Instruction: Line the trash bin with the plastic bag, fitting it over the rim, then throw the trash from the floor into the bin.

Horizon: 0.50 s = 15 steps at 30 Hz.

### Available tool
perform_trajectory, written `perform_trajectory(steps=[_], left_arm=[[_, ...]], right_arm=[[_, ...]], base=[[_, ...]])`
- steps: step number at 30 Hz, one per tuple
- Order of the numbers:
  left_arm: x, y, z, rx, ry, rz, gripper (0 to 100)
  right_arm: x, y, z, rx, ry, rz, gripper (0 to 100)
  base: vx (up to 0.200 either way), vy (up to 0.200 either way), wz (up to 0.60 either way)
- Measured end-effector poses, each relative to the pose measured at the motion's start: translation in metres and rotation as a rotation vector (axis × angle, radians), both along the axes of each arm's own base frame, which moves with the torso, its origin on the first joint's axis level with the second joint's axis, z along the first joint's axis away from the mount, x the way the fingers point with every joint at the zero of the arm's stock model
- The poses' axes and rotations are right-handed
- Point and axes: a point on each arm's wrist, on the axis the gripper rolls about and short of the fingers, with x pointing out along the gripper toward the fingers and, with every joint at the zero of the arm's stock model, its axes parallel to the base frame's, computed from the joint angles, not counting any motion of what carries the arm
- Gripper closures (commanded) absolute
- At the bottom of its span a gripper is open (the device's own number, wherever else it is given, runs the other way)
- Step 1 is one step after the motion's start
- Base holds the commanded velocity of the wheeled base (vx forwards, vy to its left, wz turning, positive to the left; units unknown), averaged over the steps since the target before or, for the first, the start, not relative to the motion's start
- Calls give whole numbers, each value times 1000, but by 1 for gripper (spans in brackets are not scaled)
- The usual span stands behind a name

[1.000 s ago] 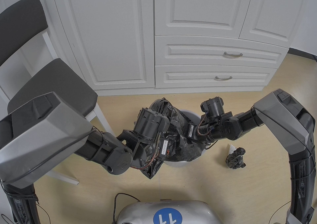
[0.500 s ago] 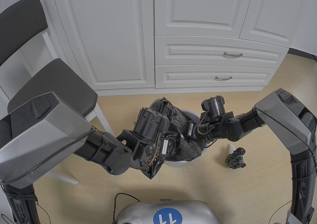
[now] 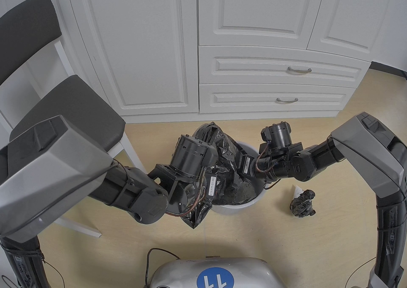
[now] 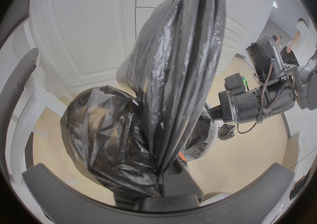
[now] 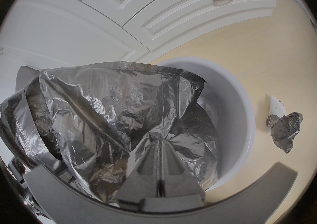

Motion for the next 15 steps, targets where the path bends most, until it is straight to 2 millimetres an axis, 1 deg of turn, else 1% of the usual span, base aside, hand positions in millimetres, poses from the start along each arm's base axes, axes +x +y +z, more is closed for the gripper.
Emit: perform_trajectory(steps=[15], left_arm=[[8, 6, 4, -2, -8, 21, 100]], right_arm=[[-2, -1, 3, -21, -17, -4, 100]], base=[[0, 0, 0]])
